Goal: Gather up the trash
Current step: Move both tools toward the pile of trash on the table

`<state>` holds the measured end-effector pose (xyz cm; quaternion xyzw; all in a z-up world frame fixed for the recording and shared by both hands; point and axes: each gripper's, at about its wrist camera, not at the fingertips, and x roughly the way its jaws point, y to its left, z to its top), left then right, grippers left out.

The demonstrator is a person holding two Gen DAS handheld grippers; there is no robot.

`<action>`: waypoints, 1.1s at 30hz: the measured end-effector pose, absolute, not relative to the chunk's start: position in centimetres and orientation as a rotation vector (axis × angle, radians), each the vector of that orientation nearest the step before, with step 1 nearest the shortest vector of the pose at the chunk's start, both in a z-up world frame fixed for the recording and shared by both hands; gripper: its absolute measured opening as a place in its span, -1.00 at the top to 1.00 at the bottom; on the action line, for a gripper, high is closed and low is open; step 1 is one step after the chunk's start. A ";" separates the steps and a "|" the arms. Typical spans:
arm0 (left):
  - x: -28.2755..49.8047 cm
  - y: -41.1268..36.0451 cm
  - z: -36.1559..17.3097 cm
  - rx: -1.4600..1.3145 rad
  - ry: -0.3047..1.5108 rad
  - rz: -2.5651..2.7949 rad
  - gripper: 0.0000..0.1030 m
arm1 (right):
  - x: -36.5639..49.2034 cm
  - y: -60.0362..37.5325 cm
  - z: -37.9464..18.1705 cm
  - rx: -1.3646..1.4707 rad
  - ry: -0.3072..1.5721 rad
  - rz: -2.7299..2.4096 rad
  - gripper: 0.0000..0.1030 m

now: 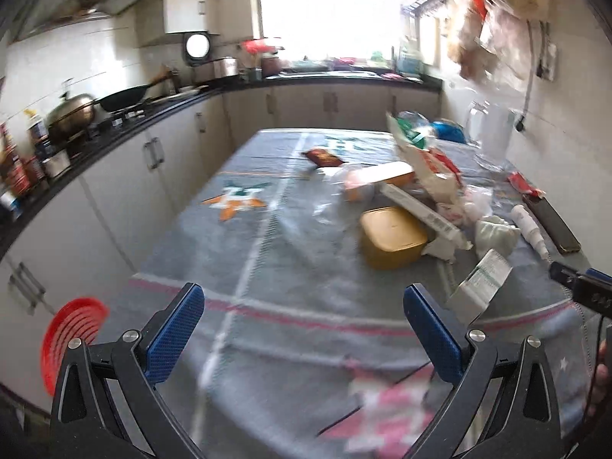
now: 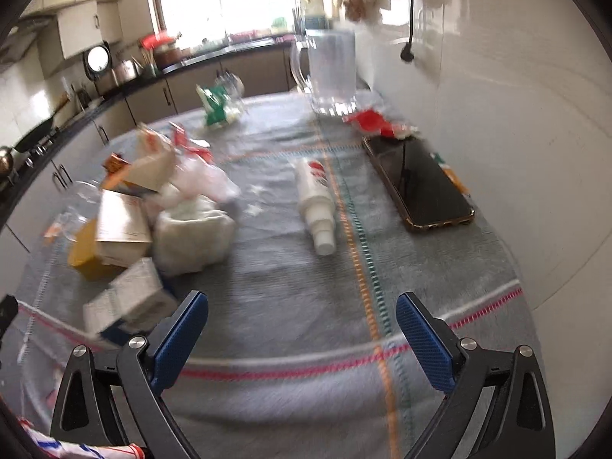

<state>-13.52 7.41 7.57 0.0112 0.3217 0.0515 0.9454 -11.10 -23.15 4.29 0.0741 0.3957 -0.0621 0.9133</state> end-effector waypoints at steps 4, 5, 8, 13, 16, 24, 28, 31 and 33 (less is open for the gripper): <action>-16.1 9.6 8.2 0.008 0.603 0.161 -1.00 | -13.8 -21.1 5.8 0.187 0.737 -0.083 -0.95; -16.7 10.0 8.3 0.015 0.584 0.182 -1.00 | -14.3 -20.6 6.1 0.186 0.719 -0.075 -0.95; -18.5 10.4 8.8 0.050 0.520 0.234 -1.00 | -16.3 -18.6 7.1 0.176 0.661 -0.046 -0.95; -19.9 10.7 8.7 0.075 0.523 0.215 -1.00 | -18.8 -16.2 7.9 0.153 0.583 -0.025 -0.95; -20.2 10.9 8.5 0.063 0.543 0.200 -1.00 | -19.4 -15.6 8.1 0.146 0.580 -0.010 -0.95; -20.2 11.0 7.7 0.041 0.585 0.191 -1.00 | -20.3 -15.8 7.9 0.164 0.590 -0.015 -0.95; -20.1 10.8 7.5 0.040 0.599 0.181 -1.00 | -20.3 -16.1 7.5 0.173 0.605 -0.016 -0.95; -20.1 10.6 7.3 0.049 0.608 0.181 -1.00 | -20.4 -16.2 7.2 0.177 0.613 -0.016 -0.95; -20.0 10.5 7.2 0.052 0.613 0.179 -1.00 | -20.4 -16.3 7.2 0.181 0.613 -0.014 -0.95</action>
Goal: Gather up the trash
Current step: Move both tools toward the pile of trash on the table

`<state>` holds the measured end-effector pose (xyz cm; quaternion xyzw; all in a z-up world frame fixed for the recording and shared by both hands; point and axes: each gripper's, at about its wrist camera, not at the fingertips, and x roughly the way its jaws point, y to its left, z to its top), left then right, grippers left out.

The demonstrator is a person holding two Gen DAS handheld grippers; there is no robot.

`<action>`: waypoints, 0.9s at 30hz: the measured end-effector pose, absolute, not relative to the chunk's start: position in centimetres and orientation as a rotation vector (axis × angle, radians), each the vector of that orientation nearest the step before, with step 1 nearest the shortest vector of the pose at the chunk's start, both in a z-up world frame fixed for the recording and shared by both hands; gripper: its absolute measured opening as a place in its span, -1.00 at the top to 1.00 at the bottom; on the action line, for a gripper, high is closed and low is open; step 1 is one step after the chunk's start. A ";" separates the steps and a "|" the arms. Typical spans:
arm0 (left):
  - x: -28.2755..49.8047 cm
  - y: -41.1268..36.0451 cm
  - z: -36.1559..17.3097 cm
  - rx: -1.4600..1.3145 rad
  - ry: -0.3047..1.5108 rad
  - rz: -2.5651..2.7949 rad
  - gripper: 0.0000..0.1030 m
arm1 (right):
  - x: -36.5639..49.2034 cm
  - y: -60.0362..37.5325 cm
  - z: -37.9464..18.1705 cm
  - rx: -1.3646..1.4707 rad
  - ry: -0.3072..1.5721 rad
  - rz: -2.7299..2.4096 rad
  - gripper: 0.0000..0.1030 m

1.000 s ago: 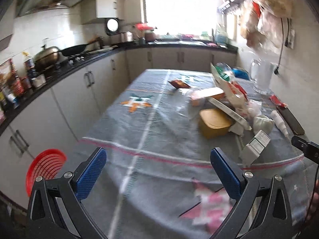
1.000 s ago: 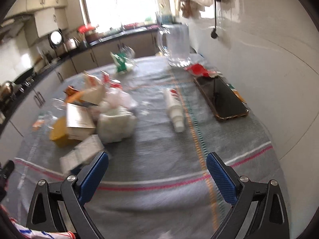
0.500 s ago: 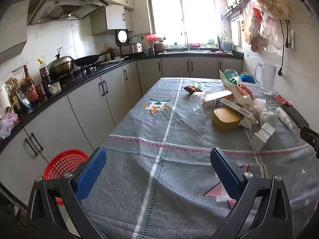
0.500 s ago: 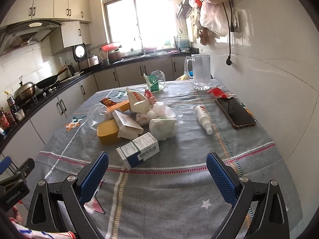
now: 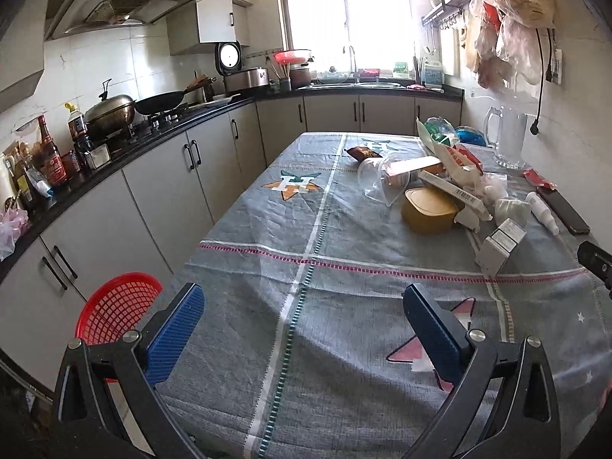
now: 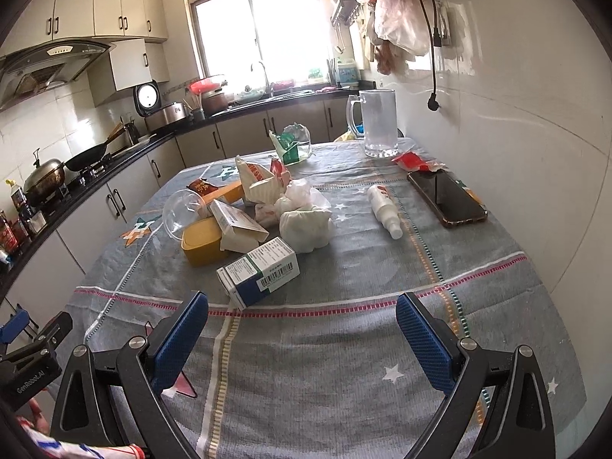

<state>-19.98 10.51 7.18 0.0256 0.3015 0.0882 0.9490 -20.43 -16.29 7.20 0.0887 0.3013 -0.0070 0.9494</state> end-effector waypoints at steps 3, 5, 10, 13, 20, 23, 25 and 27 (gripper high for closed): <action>-19.8 10.3 7.0 0.054 0.625 0.172 -1.00 | -20.5 -16.4 7.1 0.183 0.615 -0.013 -0.95; -19.6 10.2 6.8 0.055 0.637 0.166 -1.00 | -20.5 -16.5 7.1 0.185 0.615 -0.013 -0.95; -19.1 9.9 6.5 0.073 0.657 0.149 -1.00 | -20.5 -16.8 6.7 0.196 0.625 -0.015 -0.95; -18.4 10.0 6.7 0.079 0.676 0.104 -1.00 | -20.3 -17.1 6.6 0.197 0.634 -0.017 -0.95; -15.2 10.8 8.7 0.087 0.694 -0.002 -1.00 | -19.1 -18.4 6.2 0.189 0.662 -0.035 -0.95; -12.7 10.9 9.0 0.066 0.730 -0.066 -1.00 | -18.3 -19.4 5.9 0.180 0.679 -0.043 -0.95; -10.9 10.7 9.0 0.057 0.751 -0.118 -1.00 | -17.7 -20.3 5.7 0.176 0.691 -0.047 -0.95; -9.2 10.0 8.9 0.073 0.767 -0.160 -1.00 | -17.0 -21.3 5.6 0.176 0.707 -0.050 -0.95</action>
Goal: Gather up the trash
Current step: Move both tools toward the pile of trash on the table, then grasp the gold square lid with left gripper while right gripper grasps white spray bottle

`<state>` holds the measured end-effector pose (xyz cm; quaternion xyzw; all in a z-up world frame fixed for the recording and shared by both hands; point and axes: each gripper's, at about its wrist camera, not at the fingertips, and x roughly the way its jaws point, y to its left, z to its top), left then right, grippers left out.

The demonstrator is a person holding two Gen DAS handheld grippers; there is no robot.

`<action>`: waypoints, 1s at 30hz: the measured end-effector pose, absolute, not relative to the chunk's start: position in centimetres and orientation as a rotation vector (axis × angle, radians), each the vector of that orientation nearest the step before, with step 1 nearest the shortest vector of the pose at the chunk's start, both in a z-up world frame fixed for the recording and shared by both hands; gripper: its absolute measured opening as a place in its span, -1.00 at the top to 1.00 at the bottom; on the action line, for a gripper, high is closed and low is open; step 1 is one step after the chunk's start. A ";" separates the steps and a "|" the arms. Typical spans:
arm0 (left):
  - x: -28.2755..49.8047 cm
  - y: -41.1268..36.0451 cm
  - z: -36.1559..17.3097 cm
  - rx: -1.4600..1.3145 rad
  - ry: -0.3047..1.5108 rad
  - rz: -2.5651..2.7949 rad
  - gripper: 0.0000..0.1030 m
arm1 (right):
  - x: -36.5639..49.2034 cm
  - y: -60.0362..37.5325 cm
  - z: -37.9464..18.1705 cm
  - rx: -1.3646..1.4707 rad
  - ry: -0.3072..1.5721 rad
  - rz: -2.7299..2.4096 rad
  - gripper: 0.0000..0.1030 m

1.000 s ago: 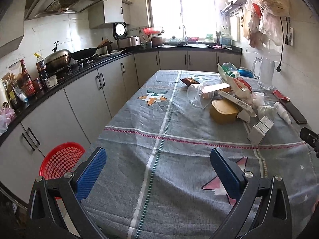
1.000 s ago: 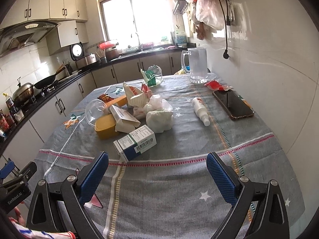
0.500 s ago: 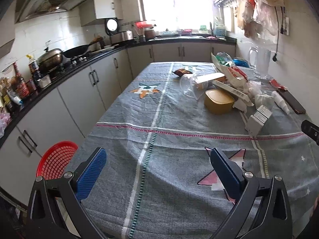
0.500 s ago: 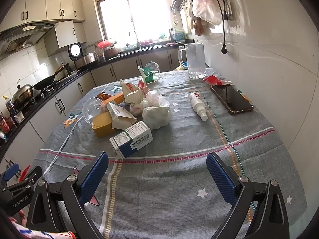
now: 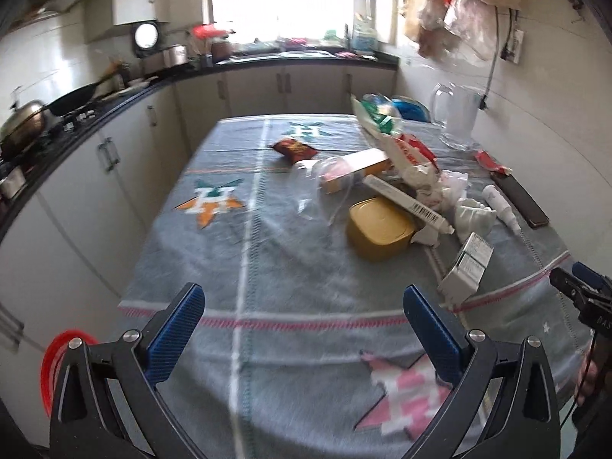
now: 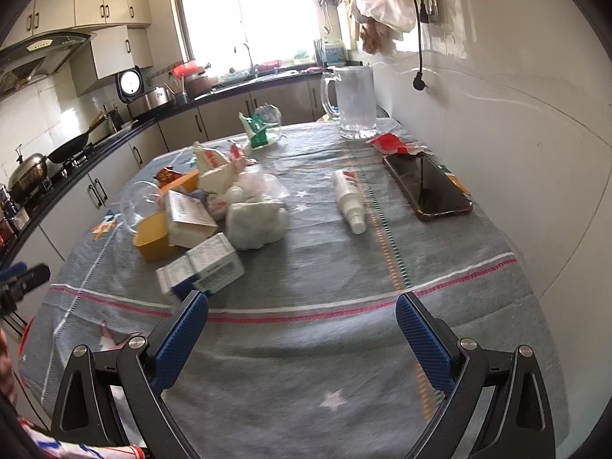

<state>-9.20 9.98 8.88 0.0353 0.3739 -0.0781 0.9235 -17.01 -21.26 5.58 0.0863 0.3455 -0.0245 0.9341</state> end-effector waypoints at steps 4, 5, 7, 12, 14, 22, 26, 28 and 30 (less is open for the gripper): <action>-6.3 7.4 8.6 0.170 0.756 -0.276 -0.90 | -15.0 -23.6 5.5 0.190 0.737 -0.050 -0.95; -5.5 6.8 8.5 0.185 0.765 -0.299 -0.79 | -14.5 -24.1 5.5 0.195 0.743 -0.051 -0.95; -3.7 5.8 8.1 0.199 0.789 -0.342 -0.70 | -13.1 -25.1 5.5 0.217 0.765 -0.047 -0.94; 0.2 3.8 6.9 0.242 0.810 -0.441 -0.69 | -9.7 -26.7 5.2 0.274 0.823 0.000 -0.79; 1.2 2.7 6.2 0.286 0.822 -0.489 -0.69 | -8.3 -26.9 4.9 0.277 0.841 0.012 -0.75; 3.8 0.2 4.0 0.400 0.880 -0.615 -0.69 | -3.2 -27.0 3.4 0.256 0.922 0.028 -0.65; 4.4 -0.2 2.8 0.403 0.924 -0.645 -0.68 | -1.4 -26.6 2.3 0.256 0.957 0.043 -0.61; 4.5 -0.4 2.3 0.396 0.942 -0.654 -0.60 | -0.8 -26.3 1.9 0.247 0.966 0.040 -0.59; 4.3 -0.3 2.3 0.381 0.946 -0.659 -0.42 | -0.3 -26.1 1.5 0.242 0.974 0.040 -0.53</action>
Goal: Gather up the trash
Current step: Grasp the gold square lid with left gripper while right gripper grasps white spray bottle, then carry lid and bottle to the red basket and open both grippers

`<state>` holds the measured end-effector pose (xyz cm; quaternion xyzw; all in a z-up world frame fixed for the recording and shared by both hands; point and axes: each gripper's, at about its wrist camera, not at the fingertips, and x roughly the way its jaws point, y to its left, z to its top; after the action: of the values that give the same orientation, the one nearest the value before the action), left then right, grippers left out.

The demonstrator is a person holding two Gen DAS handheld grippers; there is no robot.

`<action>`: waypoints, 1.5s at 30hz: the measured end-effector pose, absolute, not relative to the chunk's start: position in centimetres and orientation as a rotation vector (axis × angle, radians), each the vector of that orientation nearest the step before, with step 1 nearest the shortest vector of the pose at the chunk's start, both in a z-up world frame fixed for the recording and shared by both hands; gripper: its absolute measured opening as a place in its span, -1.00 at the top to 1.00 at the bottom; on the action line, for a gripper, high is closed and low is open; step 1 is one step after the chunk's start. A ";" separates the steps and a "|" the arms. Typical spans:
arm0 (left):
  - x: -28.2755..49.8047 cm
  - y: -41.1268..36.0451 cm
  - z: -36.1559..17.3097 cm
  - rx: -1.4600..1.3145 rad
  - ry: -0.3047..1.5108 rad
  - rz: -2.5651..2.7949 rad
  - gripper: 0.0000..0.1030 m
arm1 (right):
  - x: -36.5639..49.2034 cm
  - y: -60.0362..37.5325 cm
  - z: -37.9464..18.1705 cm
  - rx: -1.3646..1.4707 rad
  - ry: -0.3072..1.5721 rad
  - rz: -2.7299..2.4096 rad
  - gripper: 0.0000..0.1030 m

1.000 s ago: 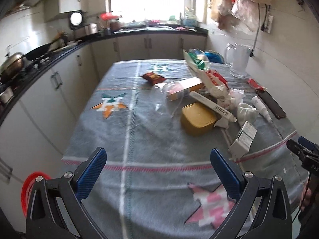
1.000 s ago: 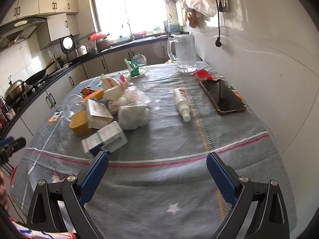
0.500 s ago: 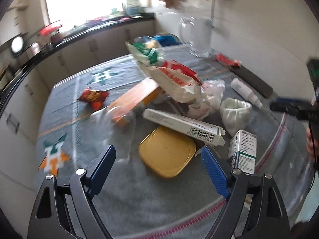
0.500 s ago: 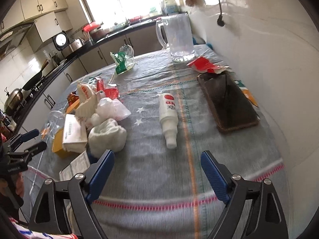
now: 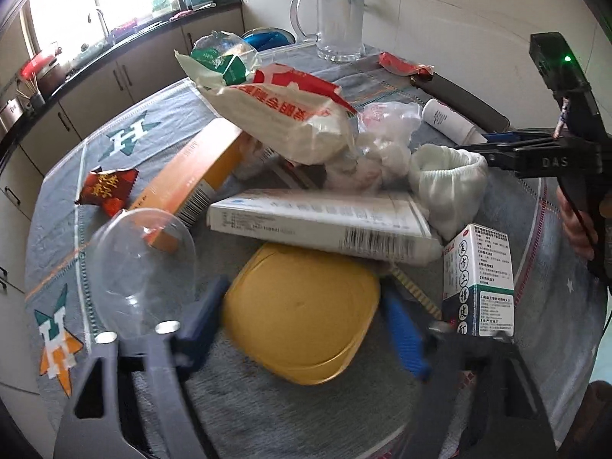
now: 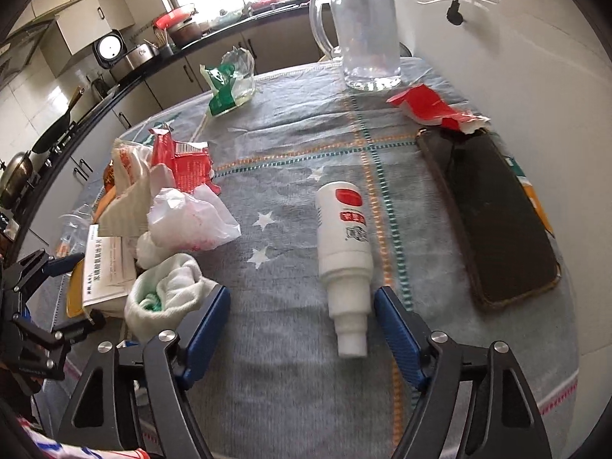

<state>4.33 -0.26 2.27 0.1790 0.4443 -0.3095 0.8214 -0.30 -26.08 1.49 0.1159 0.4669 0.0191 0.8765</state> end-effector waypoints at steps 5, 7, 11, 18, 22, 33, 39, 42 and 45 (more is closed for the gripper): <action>3.7 0.6 3.0 0.255 0.958 -0.638 -0.42 | 0.2 -25.8 1.4 0.208 0.972 0.018 0.03; 2.8 0.8 3.6 0.244 0.942 -0.609 -0.42 | 0.2 -25.9 1.4 0.191 0.974 0.007 0.46; 0.6 1.3 4.7 0.231 0.913 -0.556 -0.42 | -0.4 -26.5 1.3 0.216 0.978 0.022 0.55; -4.6 3.3 7.4 0.170 0.854 -0.511 -0.42 | -3.2 -27.0 2.5 0.243 0.943 0.026 0.55; -7.7 5.9 8.9 0.092 0.807 -0.470 -0.42 | -5.2 -26.9 3.9 0.247 0.907 0.038 0.55; -14.8 20.0 9.0 -0.148 0.785 -0.142 -0.42 | -10.2 -21.1 7.3 0.249 0.865 0.214 0.55; -18.6 30.4 6.9 -0.273 0.803 0.128 -0.42 | -11.5 -12.4 8.4 0.185 0.879 0.416 0.55; -19.9 34.7 5.2 -0.323 0.816 0.246 -0.42 | -11.7 -6.6 8.2 0.150 0.913 0.550 0.55; -20.7 38.2 3.3 -0.367 0.826 0.317 -0.42 | -11.6 -0.8 7.6 0.111 0.951 0.655 0.55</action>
<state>-20.74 38.18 3.27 -0.1763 0.3975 0.1525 0.8875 -11.62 -0.77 7.61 0.0526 0.4493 0.3095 0.8364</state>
